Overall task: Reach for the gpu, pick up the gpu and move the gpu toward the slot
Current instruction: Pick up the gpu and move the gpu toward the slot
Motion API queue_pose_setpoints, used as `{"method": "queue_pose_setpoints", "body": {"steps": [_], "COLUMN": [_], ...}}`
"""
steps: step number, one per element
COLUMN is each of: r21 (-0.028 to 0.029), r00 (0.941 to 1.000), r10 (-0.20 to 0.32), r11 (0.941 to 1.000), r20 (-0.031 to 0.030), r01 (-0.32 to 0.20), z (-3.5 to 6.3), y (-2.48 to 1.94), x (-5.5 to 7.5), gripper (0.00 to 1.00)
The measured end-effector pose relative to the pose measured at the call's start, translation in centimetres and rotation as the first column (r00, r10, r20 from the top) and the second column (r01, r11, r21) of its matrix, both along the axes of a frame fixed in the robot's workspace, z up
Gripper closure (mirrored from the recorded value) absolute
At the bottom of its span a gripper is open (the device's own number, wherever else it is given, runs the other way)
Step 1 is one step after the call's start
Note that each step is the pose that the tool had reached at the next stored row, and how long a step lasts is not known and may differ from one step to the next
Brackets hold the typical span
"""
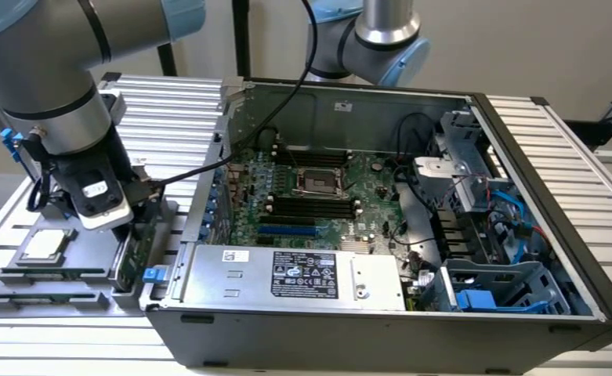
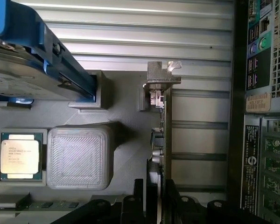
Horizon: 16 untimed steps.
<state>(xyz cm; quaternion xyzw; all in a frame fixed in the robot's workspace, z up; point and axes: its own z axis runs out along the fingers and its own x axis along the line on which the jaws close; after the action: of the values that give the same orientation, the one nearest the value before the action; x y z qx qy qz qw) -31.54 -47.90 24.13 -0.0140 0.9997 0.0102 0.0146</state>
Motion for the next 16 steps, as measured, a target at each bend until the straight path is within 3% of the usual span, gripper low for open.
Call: {"method": "queue_pose_setpoints", "body": {"steps": [2, 9, 16], "r21": [-0.0008, -0.001, 0.0004], "r00": [1.0, 1.0, 1.0], "r10": [0.0, 0.0, 0.0], "r11": [1.0, 1.0, 1.0], "r20": [-0.0001, -0.0004, -0.005], "r01": [0.0, 0.0, 0.0], "z": [0.0, -0.01, 0.33], "y": [0.01, 0.02, 0.02], "x": [0.01, 0.05, 0.23], "gripper": [0.74, 0.74, 0.74]}}
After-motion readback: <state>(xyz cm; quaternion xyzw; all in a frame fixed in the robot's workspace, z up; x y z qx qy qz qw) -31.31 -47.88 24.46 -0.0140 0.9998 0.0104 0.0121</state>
